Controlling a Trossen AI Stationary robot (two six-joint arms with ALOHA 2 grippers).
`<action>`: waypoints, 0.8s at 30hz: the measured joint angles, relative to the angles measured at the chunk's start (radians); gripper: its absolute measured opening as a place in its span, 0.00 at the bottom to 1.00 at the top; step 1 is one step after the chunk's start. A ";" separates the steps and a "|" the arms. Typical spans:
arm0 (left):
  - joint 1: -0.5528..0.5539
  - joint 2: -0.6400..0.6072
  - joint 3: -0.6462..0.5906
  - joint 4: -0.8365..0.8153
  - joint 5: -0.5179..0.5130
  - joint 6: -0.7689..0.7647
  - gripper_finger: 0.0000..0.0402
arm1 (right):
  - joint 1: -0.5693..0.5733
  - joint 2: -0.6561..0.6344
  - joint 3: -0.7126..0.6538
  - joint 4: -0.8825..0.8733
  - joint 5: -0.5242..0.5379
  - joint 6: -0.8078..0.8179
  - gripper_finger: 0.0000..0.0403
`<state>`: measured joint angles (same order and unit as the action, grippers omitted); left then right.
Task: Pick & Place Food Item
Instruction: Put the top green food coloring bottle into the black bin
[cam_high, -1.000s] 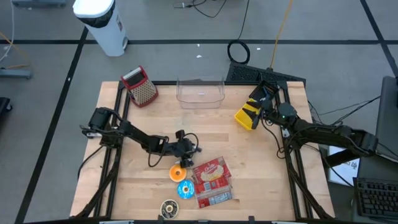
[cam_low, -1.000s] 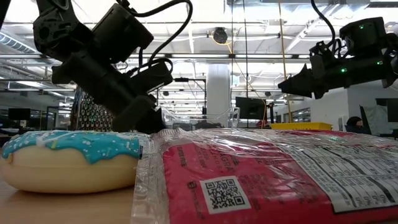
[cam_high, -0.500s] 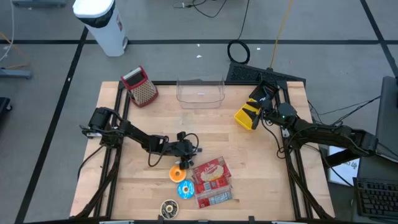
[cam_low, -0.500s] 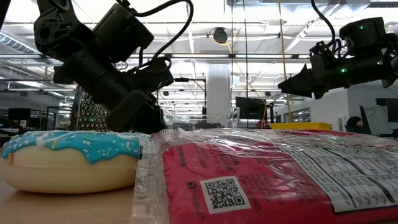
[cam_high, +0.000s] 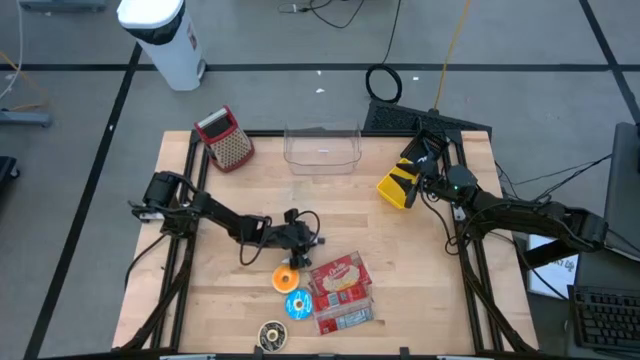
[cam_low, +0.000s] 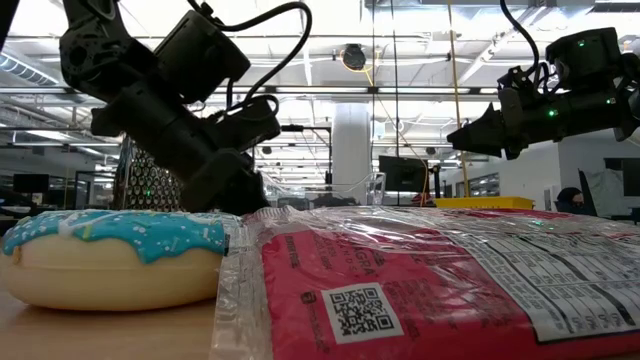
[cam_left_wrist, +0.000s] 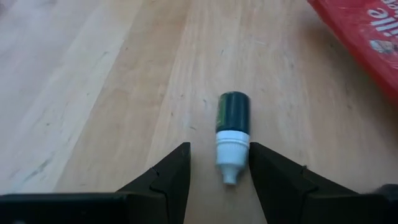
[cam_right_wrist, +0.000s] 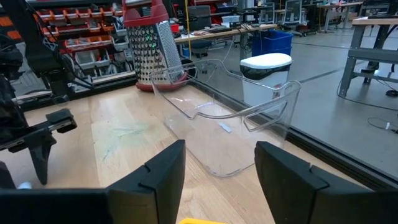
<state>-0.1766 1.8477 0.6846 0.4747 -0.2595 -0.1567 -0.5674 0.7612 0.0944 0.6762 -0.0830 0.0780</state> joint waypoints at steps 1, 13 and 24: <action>0.002 0.000 0.000 0.000 0.000 -0.003 0.40 | 0.000 0.000 0.000 0.000 0.000 0.000 0.45; 0.006 0.000 0.000 0.000 -0.001 0.005 0.17 | 0.000 0.000 0.000 0.000 0.000 0.000 0.44; 0.007 0.000 0.000 0.000 -0.001 0.024 0.14 | 0.000 0.000 0.000 -0.001 0.000 0.000 0.44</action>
<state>-0.1696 1.8477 0.6846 0.4747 -0.2608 -0.1325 -0.5674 0.7612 0.0944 0.6755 -0.0833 0.0783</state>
